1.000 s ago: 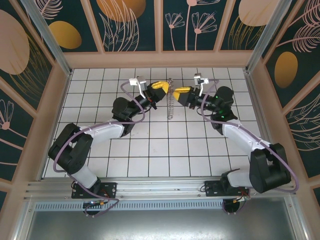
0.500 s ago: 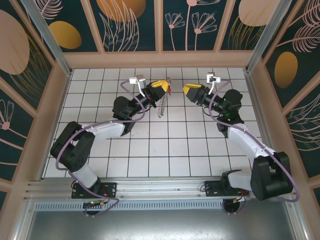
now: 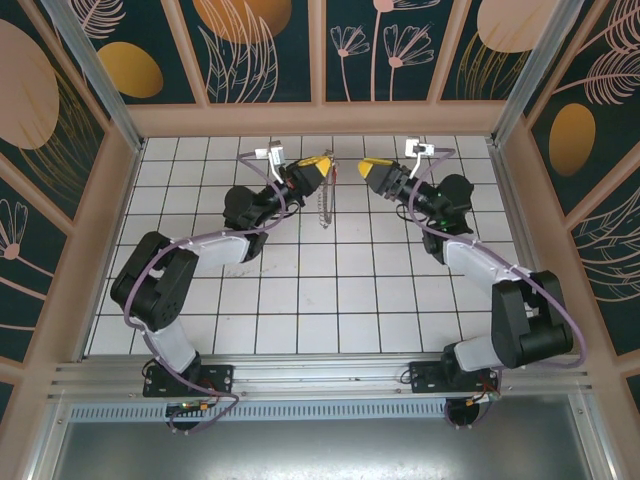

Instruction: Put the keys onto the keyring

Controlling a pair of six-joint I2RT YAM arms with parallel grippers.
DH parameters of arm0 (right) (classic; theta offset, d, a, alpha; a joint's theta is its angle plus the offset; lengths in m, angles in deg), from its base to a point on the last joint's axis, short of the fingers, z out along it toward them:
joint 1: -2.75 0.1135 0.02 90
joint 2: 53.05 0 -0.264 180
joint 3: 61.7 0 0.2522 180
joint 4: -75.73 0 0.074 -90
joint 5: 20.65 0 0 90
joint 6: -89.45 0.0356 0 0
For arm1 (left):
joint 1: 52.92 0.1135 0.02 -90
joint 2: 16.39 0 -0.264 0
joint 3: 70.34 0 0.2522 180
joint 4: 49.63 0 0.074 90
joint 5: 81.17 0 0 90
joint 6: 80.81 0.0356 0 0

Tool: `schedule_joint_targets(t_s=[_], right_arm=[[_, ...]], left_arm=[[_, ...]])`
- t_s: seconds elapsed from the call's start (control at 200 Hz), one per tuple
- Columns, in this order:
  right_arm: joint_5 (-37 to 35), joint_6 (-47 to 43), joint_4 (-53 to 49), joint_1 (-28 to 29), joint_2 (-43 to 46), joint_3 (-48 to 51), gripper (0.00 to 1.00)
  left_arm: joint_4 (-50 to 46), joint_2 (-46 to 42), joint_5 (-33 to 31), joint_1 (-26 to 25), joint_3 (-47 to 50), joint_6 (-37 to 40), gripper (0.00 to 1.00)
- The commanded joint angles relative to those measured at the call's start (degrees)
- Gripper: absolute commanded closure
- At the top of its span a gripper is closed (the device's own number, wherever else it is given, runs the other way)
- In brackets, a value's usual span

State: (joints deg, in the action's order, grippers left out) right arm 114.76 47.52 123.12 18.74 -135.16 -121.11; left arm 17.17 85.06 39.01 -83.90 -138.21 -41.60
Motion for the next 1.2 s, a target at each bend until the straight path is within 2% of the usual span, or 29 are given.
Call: schedule_joint_targets(t_s=[0.0,0.42,0.846,1.031,1.196], right_arm=[[2.42,3.09,7.67,0.83,-2.23,-2.92,0.51],[4.25,4.69,11.72,3.46,-6.03,-4.53,0.52],[5.3,5.33,12.7,4.93,-7.18,-5.97,0.57],[5.48,5.37,12.73,5.55,-7.87,-6.53,0.67],[5.65,5.45,12.86,5.64,-7.86,-6.28,0.87]], left_arm=[[6.0,0.75,2.7,0.44,-3.29,-4.58,1.0],[9.52,1.38,3.89,0.59,-4.29,-9.2,1.0],[10.41,2.24,3.4,0.65,-4.43,-10.7,1.0],[10.41,2.4,3.41,0.68,-4.35,-10.88,1.0],[10.37,2.43,3.34,0.67,-4.26,-10.82,1.0]])
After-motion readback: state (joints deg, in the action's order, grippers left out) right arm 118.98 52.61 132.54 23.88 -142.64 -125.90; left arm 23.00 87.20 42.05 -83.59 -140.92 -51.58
